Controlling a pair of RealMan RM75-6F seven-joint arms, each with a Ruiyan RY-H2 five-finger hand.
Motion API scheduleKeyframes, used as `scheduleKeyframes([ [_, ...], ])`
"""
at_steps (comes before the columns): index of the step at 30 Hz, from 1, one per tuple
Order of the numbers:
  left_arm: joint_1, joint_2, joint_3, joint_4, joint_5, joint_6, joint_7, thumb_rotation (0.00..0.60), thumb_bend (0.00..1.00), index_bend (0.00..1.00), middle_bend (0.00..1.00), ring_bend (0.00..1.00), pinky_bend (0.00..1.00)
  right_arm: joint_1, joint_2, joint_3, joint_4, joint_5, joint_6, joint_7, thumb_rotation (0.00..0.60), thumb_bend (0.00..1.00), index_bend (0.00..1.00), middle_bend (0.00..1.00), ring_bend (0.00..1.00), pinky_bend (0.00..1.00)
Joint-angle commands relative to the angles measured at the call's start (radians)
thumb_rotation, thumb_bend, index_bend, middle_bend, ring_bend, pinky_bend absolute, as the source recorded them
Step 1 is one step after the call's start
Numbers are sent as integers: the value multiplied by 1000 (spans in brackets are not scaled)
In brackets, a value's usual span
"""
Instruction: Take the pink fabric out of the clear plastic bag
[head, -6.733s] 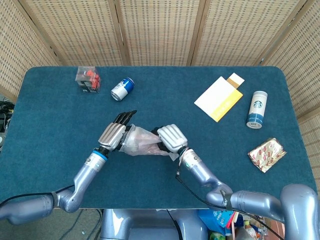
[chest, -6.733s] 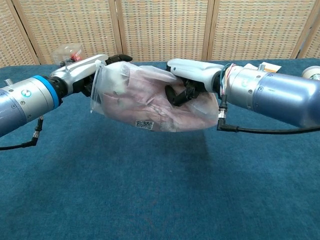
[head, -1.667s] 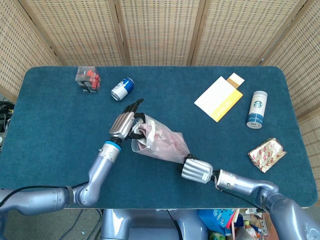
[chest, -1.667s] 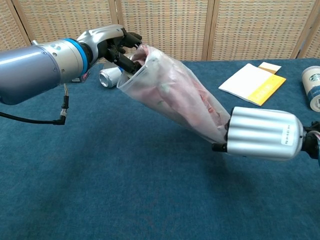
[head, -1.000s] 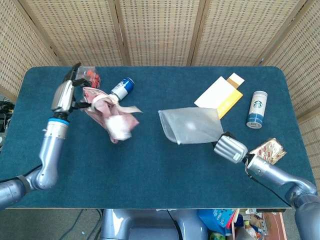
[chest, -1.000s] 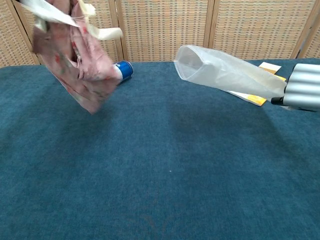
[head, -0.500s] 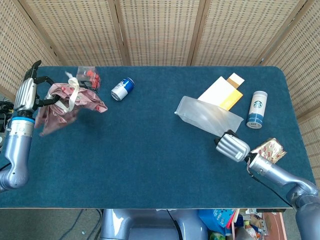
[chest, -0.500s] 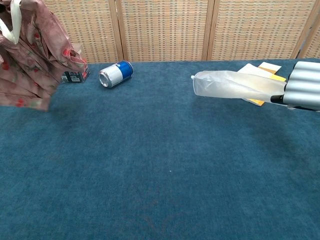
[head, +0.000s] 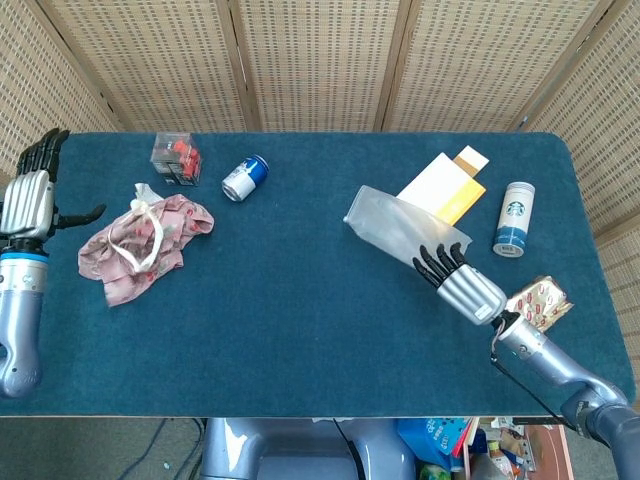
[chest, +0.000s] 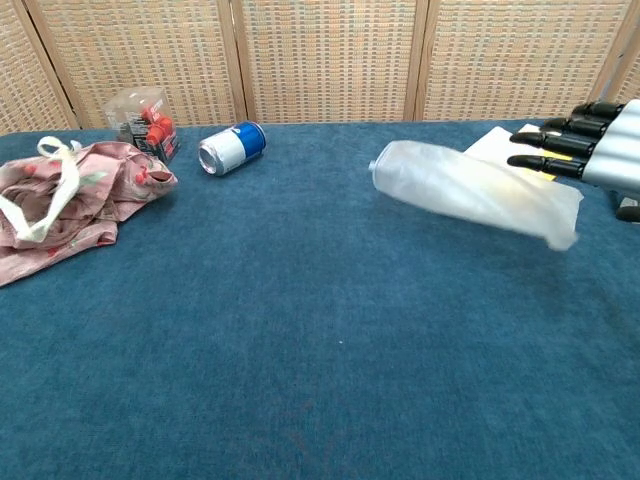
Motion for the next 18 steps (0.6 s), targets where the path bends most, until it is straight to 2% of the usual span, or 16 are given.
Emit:
scheduleKeyframes([
  [1,38,30,18,-43,40,55,13,600,187,0,0,0,0,-38,61,24,-97,30,37,9,600,0,0,0,0,7],
  [5,94,57,41,-97,99,138,-12,600,184,0,0,0,0,-76,102,42,-167,46,99,49,600,0,0,0,0,0],
  [10,200,66,92,-159,179,272,-80,600,183,0,0,0,0,-156,139,68,-276,104,182,204,600,0,0,0,0,0],
  [14,275,46,146,-172,240,365,-101,600,183,0,0,0,0,-209,143,79,-309,133,229,312,600,0,0,0,0,0],
  [18,353,-3,204,-149,282,449,-117,600,182,0,0,0,0,-273,136,96,-388,184,264,410,600,0,0,0,0,0],
])
